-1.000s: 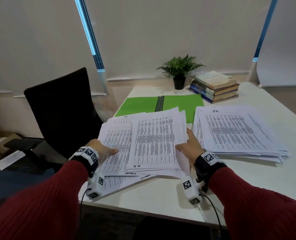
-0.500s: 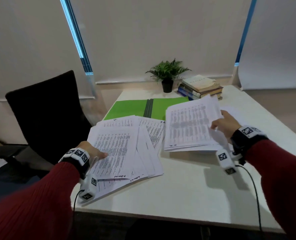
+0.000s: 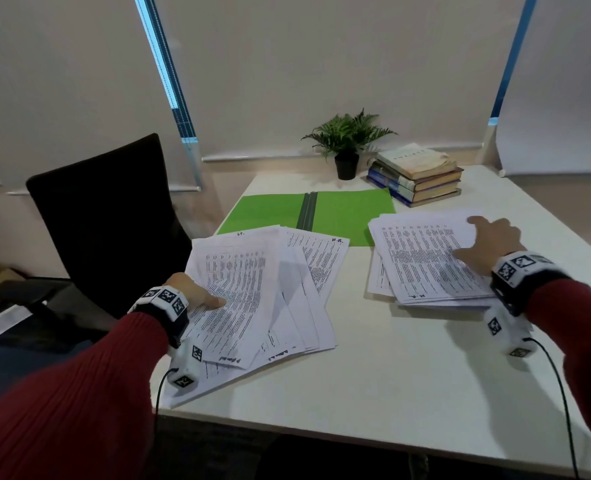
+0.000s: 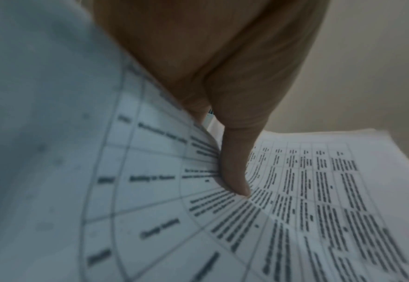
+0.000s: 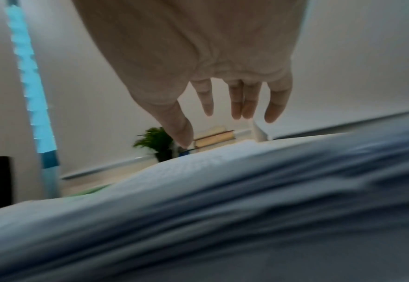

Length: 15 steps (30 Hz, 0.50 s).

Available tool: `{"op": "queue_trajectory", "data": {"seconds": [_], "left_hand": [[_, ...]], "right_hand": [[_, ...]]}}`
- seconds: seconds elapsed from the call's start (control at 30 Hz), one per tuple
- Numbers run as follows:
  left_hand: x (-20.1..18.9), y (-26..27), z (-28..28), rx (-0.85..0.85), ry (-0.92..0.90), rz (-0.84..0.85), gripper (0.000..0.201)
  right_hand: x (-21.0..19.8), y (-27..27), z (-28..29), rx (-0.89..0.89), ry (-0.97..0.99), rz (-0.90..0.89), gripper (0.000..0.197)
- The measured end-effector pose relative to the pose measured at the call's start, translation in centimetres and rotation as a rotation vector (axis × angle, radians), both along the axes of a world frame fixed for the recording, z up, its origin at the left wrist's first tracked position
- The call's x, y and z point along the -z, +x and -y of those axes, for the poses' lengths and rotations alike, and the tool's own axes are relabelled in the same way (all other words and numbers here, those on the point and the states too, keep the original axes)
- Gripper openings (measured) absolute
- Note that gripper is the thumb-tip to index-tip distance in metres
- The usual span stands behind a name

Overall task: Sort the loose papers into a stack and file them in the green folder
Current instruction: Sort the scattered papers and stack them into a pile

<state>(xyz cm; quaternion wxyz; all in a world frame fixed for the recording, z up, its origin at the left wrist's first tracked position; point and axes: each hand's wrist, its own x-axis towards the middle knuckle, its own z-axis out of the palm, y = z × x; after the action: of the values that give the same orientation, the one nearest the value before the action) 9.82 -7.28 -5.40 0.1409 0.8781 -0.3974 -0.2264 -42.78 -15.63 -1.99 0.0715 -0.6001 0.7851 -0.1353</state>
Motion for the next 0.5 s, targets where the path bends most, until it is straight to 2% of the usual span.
{"op": "queue_trajectory", "data": {"seconds": [0.07, 0.13, 0.23, 0.27, 0.33, 0.43, 0.5], "left_hand": [[0.1, -0.1, 0.0, -0.002, -0.025, 0.0, 0.073], [0.2, -0.2, -0.4, -0.022, -0.078, -0.025, 0.049], [0.4, -0.5, -0.5, -0.042, -0.074, -0.154, 0.043], [0.1, -0.9, -0.7, -0.038, -0.059, -0.176, 0.046], [0.2, -1.3, -0.9, -0.01, -0.034, -0.176, 0.07], [0.3, -3.0, -1.6, 0.101, -0.076, -0.095, 0.038], [0.3, -4.2, -1.9, 0.137, -0.187, -0.179, 0.031]], "right_hand": [[-0.4, 3.4, -1.1, -0.129, -0.078, 0.016, 0.064], [0.1, 6.8, -2.2, -0.274, -0.104, 0.082, 0.053], [1.2, 12.1, -4.0, -0.431, -0.023, 0.269, 0.046], [1.7, 13.8, -4.5, -0.473, 0.034, 0.331, 0.047], [2.8, 17.2, -5.5, -0.54, 0.186, 0.397, 0.057], [4.2, 20.7, -5.8, -0.522, 0.26, 0.467, 0.073], [4.7, 21.6, -5.5, -0.45, 0.228, 0.54, 0.077]]}}
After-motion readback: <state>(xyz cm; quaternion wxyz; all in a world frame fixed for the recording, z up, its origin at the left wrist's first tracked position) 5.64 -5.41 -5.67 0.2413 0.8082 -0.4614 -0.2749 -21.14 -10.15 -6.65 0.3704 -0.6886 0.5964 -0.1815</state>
